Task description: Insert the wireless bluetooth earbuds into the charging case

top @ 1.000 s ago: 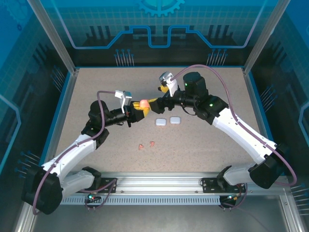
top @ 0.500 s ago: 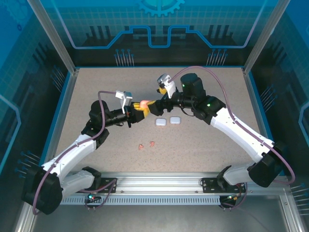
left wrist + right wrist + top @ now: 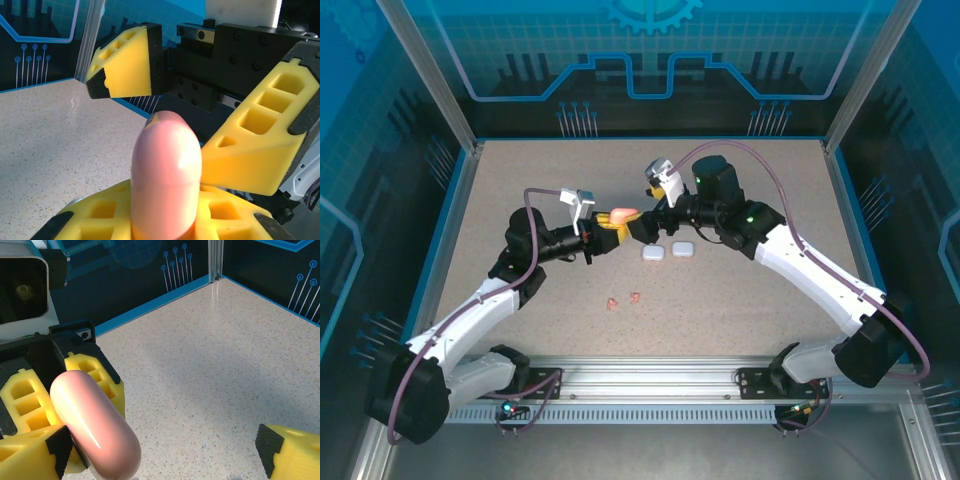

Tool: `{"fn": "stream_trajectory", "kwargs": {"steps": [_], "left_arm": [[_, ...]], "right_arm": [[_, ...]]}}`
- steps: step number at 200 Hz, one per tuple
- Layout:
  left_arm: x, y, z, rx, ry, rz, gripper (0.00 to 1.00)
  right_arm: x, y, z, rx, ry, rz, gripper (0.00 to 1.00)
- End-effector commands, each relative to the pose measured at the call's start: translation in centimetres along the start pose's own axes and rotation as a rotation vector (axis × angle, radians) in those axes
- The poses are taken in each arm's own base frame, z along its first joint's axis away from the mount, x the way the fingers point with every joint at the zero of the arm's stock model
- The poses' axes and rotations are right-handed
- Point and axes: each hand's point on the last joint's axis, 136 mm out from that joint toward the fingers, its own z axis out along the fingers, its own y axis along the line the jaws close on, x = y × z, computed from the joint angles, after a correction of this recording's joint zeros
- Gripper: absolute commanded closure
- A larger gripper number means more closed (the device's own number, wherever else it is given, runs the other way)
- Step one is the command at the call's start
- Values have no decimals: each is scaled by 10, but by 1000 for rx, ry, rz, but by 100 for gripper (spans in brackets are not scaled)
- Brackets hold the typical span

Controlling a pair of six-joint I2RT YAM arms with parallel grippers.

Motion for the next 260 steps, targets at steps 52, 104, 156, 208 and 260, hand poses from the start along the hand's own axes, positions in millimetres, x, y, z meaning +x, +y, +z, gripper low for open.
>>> {"fn": "stream_trajectory", "kwargs": {"steps": [52, 104, 156, 208, 260], "left_arm": [[-13, -19, 0, 50, -24, 113, 86], [-13, -22, 0, 53, -23, 124, 86], [-11, -19, -1, 30, -18, 122, 86], [-9, -13, -8, -26, -40, 142, 87], [-5, -15, -28, -106, -92, 211, 89]], "right_arm": [[-13, -23, -7, 75, -3, 23, 5], [-18, -28, -6, 76, -6, 25, 5], [-31, -11, -15, -9, -53, 17, 4], [-22, -16, -47, 81, -79, 153, 4], [74, -37, -53, 331, 183, 476, 8]]}}
